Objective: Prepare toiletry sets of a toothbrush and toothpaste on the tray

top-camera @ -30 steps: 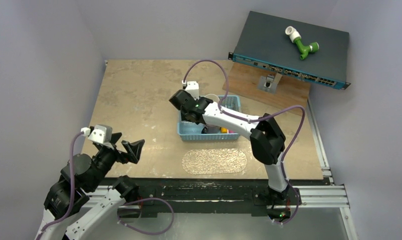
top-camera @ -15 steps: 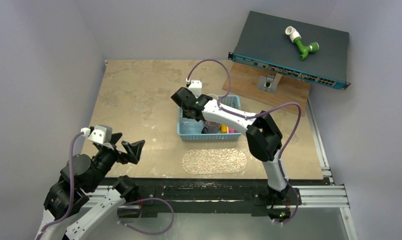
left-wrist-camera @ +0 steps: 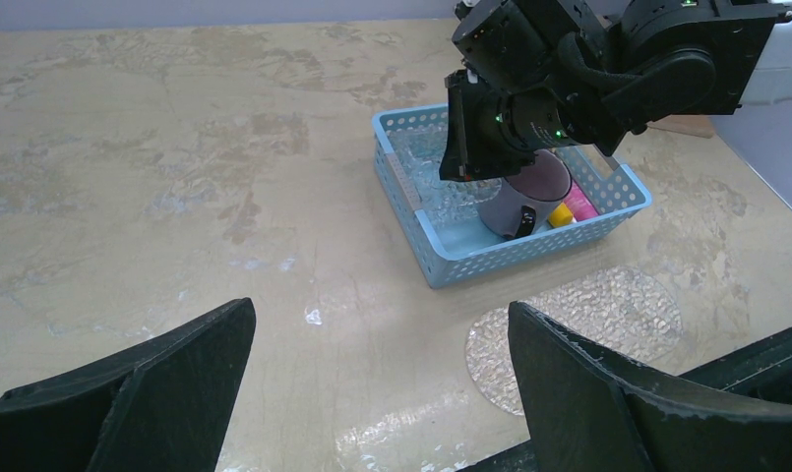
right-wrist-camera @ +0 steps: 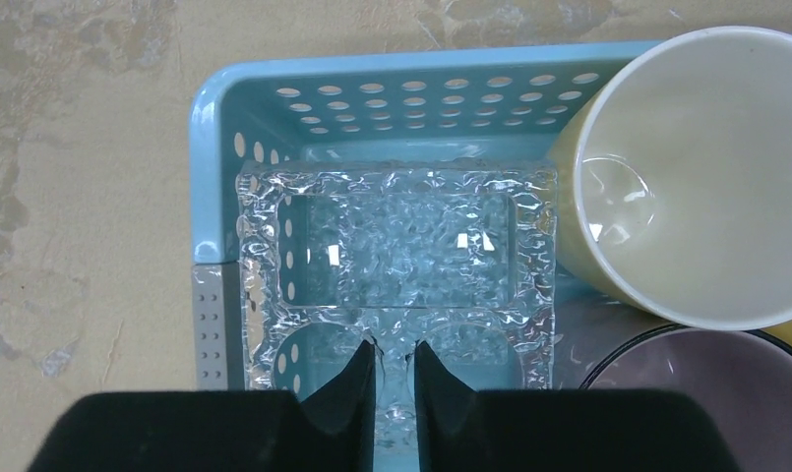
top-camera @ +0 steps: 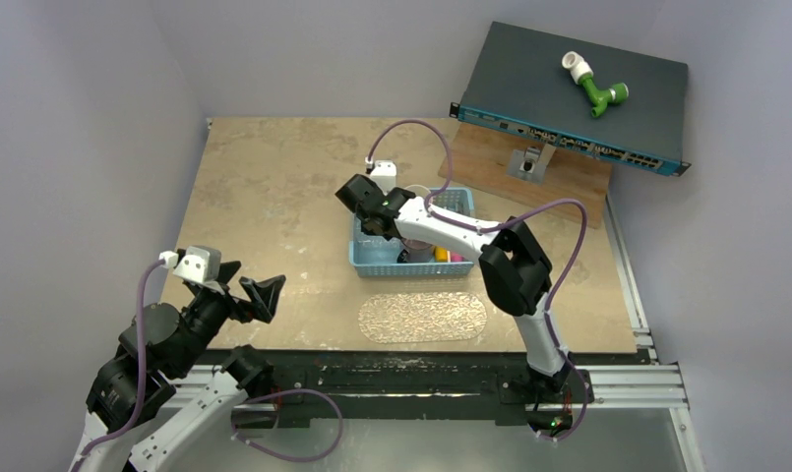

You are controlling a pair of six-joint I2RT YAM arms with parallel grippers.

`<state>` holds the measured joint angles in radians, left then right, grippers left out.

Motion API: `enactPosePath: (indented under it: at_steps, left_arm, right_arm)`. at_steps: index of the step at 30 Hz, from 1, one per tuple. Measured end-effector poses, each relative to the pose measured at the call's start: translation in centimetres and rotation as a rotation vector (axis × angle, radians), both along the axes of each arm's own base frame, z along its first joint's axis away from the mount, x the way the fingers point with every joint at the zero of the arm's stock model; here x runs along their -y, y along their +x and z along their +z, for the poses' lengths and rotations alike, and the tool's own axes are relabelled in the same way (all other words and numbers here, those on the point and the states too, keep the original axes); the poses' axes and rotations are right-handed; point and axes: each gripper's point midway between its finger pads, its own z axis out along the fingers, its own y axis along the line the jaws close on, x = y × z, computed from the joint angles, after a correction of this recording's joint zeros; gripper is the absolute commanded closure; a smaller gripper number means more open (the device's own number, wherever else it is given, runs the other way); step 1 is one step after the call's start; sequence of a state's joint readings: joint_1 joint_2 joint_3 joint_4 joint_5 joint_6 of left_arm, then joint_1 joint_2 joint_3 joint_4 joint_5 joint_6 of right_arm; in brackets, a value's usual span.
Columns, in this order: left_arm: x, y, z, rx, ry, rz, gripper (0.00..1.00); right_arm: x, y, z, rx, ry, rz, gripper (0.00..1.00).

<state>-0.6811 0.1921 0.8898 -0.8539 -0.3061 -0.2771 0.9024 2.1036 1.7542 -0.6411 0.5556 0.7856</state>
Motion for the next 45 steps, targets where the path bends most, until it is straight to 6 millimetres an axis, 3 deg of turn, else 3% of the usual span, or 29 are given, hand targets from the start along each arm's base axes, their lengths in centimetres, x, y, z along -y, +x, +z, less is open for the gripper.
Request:
enactPosePath:
  at_steps: [2, 16, 25, 29, 37, 45]
  left_arm:
    - [0.0, 0.0, 0.0, 0.000, 0.000, 0.000, 0.00]
    - [0.0, 0.0, 0.0, 0.000, 0.000, 0.000, 0.00]
    - [0.0, 0.0, 0.0, 0.000, 0.000, 0.000, 0.00]
    - [0.0, 0.0, 0.0, 0.000, 0.000, 0.000, 0.00]
    - [0.0, 0.0, 0.0, 0.000, 0.001, 0.001, 0.00]
    - [0.0, 0.0, 0.0, -0.002, 0.002, 0.001, 0.00]
  right_arm:
    - [0.0, 0.0, 0.0, 0.000, 0.002, 0.001, 1.00]
    - [0.0, 0.0, 1.2, 0.017, 0.015, 0.006, 1.00]
    - [0.3, -0.2, 7.0, 0.098, 0.104, 0.012, 1.00]
    - [0.3, -0.4, 8.3, 0.117, 0.124, 0.020, 1.00]
    - [0.1, -3.1, 9.6, 0.123, 0.126, 0.072, 1.00]
    - [1.0, -7.8, 12.5, 0.153, 0.151, 0.134, 1.00]
